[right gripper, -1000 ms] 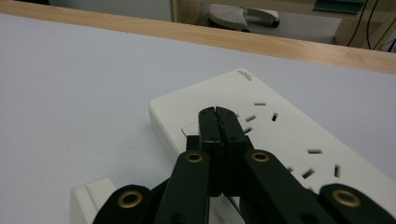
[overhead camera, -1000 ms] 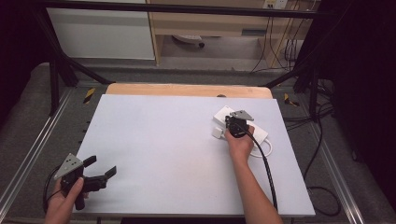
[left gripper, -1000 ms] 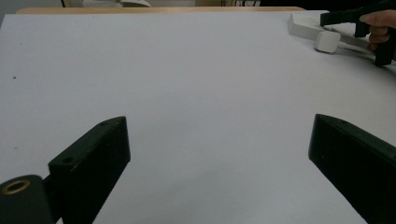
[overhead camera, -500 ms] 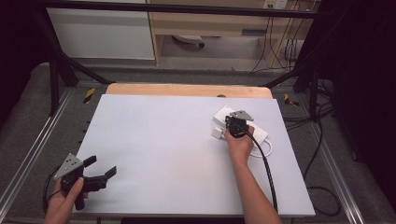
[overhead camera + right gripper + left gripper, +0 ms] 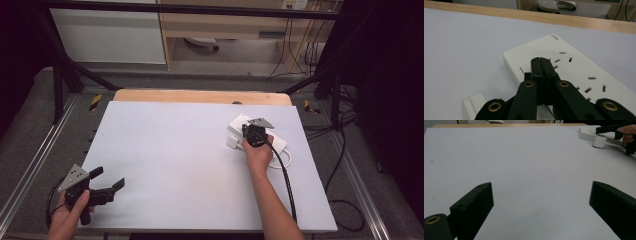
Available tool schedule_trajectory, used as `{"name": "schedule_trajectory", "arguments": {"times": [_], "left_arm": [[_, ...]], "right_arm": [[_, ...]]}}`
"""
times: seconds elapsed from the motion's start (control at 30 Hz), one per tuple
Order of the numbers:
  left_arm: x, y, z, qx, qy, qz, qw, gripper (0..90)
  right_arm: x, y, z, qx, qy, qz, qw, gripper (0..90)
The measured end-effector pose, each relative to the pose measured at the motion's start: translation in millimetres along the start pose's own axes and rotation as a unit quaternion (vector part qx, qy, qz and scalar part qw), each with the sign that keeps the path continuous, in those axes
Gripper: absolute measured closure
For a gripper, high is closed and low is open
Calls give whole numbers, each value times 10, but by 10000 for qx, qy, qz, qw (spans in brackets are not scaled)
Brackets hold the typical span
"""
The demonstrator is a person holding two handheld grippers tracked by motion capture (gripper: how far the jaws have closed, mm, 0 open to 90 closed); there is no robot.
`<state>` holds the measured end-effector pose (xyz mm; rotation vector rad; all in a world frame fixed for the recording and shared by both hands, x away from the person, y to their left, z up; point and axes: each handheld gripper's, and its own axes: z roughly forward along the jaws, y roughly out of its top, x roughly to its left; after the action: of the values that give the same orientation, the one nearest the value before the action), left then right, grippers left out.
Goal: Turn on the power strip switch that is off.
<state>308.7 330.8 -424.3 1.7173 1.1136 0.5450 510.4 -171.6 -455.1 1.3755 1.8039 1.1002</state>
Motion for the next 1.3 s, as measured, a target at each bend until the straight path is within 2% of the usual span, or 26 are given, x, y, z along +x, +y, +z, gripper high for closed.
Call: {"name": "schedule_trajectory", "arguments": {"times": [0.37, 0.7, 0.87, 1.3], "left_arm": [[0, 0, -2, -2, 6, 3, 10000, 54], [2, 0, -1, 6, 25, 9, 10000, 54], [-2, 0, 0, 17, 11, 14, 10000, 54], [-3, 0, 1, 15, 11, 14, 10000, 54]], "right_arm": [[8, 50, -62, -102, 72, -83, 9999, 900], [-24, 115, -141, -186, 182, -14, 9997, 884], [-16, 146, -176, -212, 351, 56, 9991, 841], [41, 251, -251, -223, 582, 43, 9980, 706]]}}
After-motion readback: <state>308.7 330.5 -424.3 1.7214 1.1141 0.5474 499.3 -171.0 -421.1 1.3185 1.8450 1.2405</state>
